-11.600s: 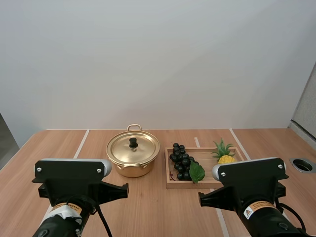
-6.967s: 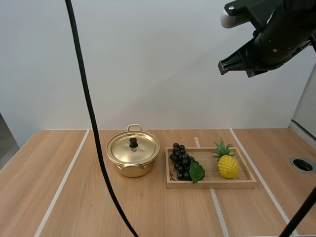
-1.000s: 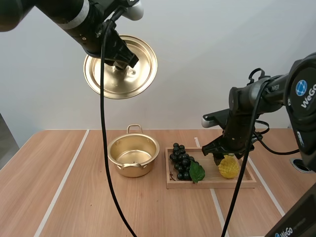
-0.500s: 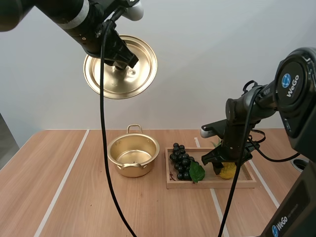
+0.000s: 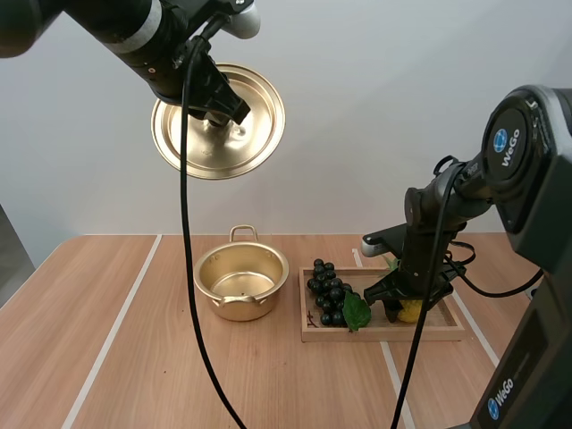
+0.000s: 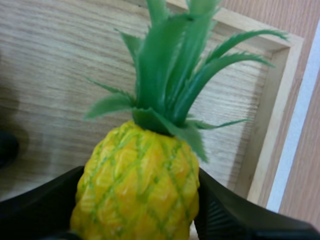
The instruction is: Open the pot, put the pineapple inside, and close it
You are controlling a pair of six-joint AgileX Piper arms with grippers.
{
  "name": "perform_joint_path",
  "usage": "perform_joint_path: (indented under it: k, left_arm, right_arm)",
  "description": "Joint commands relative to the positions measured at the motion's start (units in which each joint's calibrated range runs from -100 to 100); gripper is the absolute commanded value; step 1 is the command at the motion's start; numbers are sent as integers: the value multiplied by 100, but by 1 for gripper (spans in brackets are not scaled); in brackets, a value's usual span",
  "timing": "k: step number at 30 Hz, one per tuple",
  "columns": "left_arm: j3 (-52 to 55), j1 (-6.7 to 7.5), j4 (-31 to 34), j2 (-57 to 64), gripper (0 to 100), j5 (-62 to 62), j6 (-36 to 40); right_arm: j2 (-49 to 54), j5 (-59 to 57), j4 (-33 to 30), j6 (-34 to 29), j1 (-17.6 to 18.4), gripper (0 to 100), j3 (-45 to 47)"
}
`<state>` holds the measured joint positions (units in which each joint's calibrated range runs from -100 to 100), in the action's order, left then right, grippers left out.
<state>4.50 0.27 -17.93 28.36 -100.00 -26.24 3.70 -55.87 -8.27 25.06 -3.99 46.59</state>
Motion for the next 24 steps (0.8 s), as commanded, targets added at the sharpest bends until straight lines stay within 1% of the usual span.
perform_joint_path:
  k: [1,4,6,9,12,13,14,19,24]
  left_arm:
    - [-36,5,-67,50,0,0,-4]
    - [-36,5,-67,50,0,0,-4]
    - [-36,5,-67,50,0,0,-4]
    - [-36,5,-67,50,0,0,-4]
    - [-36,5,-67,50,0,0,-4]
    - [-36,5,-67,50,0,0,-4]
    - [-36,5,-67,50,0,0,-4]
    - [-36,5,-107,79,0,0,-4]
    - [-62,5,-116,291,0,0,-4]
  right_arm:
    - [12,116,-52,-20,-29,94,31]
    - [12,170,-52,-20,-29,90,31]
    - [12,203,-52,-20,-29,83,31]
    - [12,278,-52,-20,-29,57,31]
    - [12,354,-74,-20,-29,14,31]
    - [12,373,-109,-20,-29,2,31]
    - [12,373,-158,-20,-29,0,31]
    - [25,457,-197,-20,-29,0,15]
    - [386,234,-175,-20,-29,0,-383]
